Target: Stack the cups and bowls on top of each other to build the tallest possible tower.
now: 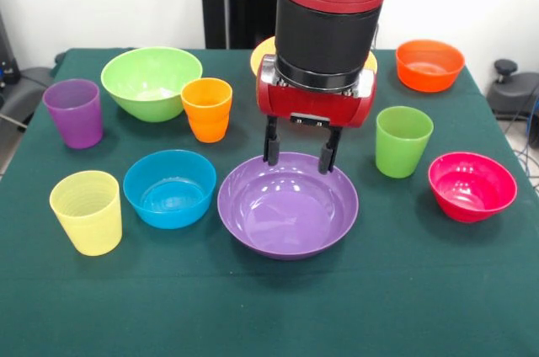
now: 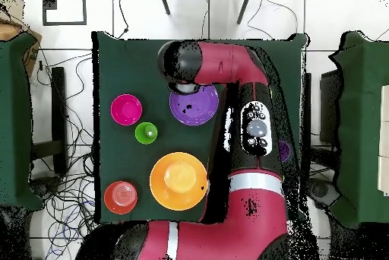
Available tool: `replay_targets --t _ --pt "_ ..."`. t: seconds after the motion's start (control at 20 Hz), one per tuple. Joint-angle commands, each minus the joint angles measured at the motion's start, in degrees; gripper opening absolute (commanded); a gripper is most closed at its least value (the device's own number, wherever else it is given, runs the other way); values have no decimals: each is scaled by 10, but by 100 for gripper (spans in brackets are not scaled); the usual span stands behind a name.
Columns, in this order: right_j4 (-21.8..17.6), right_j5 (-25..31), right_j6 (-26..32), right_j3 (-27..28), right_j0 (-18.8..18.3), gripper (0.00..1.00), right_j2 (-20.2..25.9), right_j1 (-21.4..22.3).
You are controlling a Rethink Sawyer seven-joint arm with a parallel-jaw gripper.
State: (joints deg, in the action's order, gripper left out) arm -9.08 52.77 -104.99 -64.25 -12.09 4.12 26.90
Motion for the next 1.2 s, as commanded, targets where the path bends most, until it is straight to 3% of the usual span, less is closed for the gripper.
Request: replay_targets --t 0.05,0.9,1.2 --pt "-1 53 21 2 8 100 45 -2" --pt "-2 66 23 -16 14 100 40 16" --pt "-6 44 -3 -30 28 100 29 19"
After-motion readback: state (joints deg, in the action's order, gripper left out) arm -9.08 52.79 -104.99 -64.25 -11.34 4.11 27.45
